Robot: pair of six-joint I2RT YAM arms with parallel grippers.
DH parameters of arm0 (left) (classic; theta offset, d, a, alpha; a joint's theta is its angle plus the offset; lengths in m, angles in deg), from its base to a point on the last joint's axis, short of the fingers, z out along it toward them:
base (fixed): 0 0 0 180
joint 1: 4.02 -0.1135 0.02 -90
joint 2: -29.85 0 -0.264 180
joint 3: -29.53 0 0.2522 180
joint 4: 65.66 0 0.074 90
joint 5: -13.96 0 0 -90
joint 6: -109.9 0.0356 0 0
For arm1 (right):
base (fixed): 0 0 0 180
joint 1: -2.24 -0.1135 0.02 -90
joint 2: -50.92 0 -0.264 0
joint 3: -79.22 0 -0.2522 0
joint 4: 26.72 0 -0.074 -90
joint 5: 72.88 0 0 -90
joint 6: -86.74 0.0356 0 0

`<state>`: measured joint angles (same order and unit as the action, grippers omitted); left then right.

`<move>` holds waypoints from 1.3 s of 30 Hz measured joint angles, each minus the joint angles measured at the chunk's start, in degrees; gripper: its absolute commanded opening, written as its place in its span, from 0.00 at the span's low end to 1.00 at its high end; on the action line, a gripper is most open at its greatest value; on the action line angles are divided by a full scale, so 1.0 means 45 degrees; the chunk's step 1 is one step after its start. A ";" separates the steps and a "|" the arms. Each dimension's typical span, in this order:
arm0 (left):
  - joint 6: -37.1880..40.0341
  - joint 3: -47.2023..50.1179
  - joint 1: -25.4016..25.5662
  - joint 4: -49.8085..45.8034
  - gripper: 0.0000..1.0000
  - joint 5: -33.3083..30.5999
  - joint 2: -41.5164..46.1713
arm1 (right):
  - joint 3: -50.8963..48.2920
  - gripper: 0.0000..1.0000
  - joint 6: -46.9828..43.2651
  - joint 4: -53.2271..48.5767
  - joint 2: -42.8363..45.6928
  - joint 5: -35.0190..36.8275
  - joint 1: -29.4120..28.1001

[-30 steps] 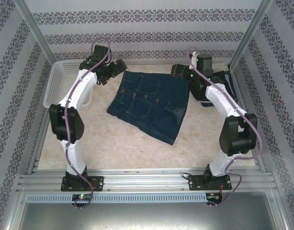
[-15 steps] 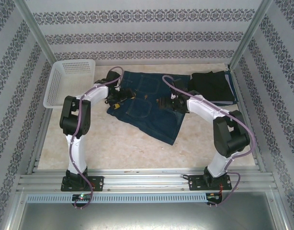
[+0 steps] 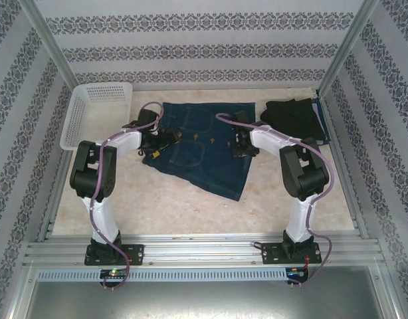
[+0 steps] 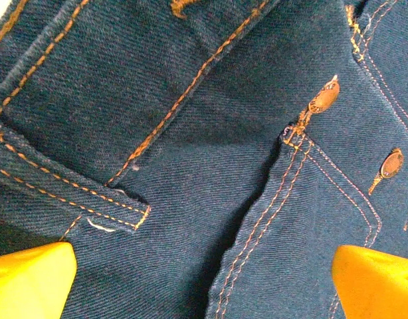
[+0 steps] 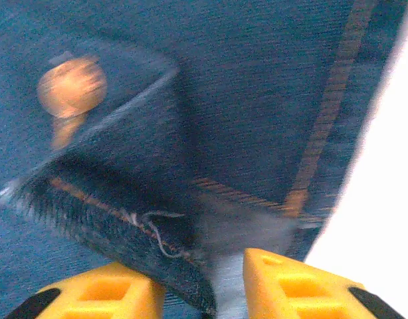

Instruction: Fold and stack the skirts

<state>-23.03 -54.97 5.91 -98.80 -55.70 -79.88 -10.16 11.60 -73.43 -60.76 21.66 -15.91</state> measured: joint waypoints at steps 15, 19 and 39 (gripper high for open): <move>-0.1404 0.2647 -0.0675 -0.2603 1.00 -0.2511 0.5853 | -0.1715 0.70 0.2550 0.0937 0.4527 -0.2909 -0.0792; -0.2220 0.3895 -0.0821 -0.2783 0.83 -0.3449 0.6951 | -0.4303 0.75 0.4697 0.1933 0.6329 -0.3531 -0.1025; -0.3045 0.4877 -0.0903 -0.1574 0.40 -0.3245 0.3993 | -0.8898 0.55 0.8689 0.1263 0.7951 -0.5552 -0.2089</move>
<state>-36.74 -33.02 1.84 -105.88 -70.30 -61.91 -50.20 50.70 -67.75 -24.98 -3.32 -25.31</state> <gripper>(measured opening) 0.404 0.580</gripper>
